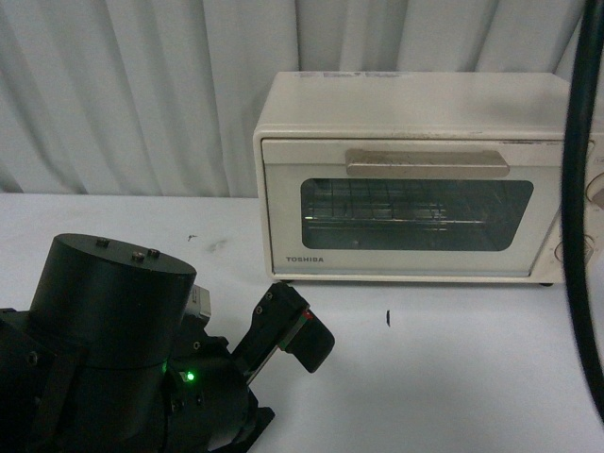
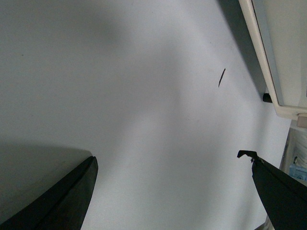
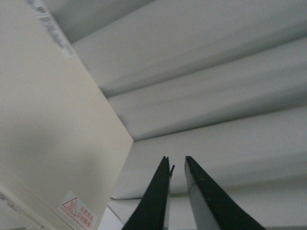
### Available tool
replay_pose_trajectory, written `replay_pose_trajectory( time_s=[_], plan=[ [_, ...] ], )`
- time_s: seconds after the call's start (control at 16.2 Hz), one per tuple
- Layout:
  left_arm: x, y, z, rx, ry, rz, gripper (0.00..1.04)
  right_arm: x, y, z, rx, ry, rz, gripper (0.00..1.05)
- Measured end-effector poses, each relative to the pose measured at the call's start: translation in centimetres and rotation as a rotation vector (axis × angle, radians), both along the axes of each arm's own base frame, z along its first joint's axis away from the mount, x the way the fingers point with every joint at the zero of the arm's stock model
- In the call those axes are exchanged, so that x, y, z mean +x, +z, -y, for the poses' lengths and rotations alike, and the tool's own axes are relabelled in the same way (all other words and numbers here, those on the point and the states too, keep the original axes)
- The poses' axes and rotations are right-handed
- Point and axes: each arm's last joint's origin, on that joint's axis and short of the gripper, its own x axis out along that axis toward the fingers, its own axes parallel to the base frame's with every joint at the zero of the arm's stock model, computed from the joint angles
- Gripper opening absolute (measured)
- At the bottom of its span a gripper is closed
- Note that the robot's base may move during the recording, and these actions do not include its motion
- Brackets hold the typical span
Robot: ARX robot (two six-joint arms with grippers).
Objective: Open oven
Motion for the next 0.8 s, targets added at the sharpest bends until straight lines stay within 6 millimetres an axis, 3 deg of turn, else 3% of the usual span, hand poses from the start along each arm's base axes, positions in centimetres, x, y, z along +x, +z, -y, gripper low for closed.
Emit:
replay_pose_trajectory(
  time_s=[0.06,0.12,0.43,0.8],
  plan=[
    [0.0,0.0,0.0,0.0,0.0,0.0,0.98,0.4,-0.8,-0.4,-0.061,0.04,-0.031,0.06],
    [0.0,0.0,0.0,0.0,0.0,0.0,0.98,0.7,-1.5,-0.7,-0.111,0.068,-0.056,0.02],
    [0.0,0.0,0.0,0.0,0.0,0.0,0.98,2.0,-5.1,-2.1,-0.261,0.181,-0.168,0.02],
    [0.0,0.0,0.0,0.0,0.0,0.0,0.98,1.3,-7.9,-4.7,-0.307,0.307,-0.294,0.02]
  ],
)
